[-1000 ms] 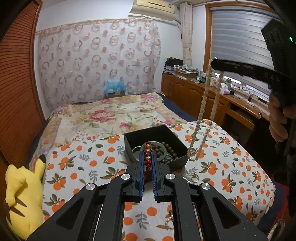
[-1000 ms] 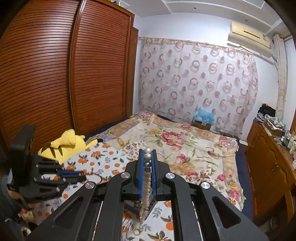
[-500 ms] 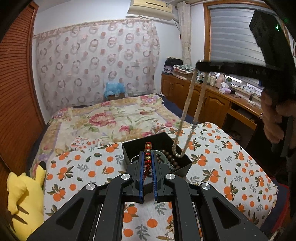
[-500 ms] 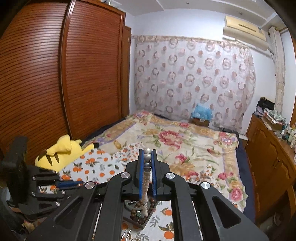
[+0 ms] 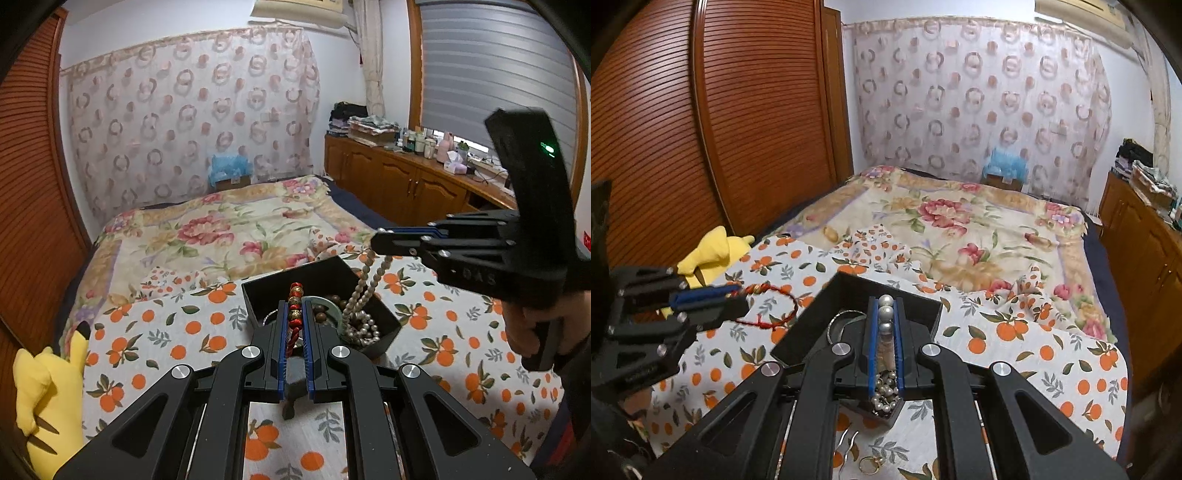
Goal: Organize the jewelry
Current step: 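Lift the pearl necklace and red bead string toward the black box with both tools, then open both tools to drop the red bead string and pearl necklace into the box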
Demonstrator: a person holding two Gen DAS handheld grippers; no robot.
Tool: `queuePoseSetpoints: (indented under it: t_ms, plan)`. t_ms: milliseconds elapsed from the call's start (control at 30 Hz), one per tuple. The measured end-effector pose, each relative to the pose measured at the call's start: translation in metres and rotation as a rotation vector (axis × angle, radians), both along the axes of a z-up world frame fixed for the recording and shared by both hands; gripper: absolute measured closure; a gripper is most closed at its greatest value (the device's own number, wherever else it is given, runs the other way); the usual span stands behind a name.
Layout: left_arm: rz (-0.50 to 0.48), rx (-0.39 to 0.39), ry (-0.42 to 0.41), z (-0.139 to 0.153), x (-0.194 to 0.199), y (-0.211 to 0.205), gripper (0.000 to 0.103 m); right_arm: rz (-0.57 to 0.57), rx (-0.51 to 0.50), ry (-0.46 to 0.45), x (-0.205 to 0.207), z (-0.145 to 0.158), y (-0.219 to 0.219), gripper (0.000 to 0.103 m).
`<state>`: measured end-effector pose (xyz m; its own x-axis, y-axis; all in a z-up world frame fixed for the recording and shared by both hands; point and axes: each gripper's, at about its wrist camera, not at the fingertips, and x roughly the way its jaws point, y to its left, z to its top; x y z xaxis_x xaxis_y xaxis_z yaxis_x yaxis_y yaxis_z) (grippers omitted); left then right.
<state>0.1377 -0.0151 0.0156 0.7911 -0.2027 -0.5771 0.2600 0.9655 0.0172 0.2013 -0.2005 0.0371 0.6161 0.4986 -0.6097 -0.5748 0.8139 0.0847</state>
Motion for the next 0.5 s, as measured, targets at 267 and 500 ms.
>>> queuePoseSetpoints:
  t_ms: [267, 500]
  plan:
    - [0.016, 0.0, 0.032, -0.01, 0.026, -0.002, 0.097, 0.0, 0.015, 0.012, 0.001, -0.008, -0.014, 0.091]
    - [0.015, 0.011, 0.064, -0.024, 0.044, -0.012, 0.097, -0.01, 0.037, 0.013, -0.001, -0.009, -0.029, 0.09]
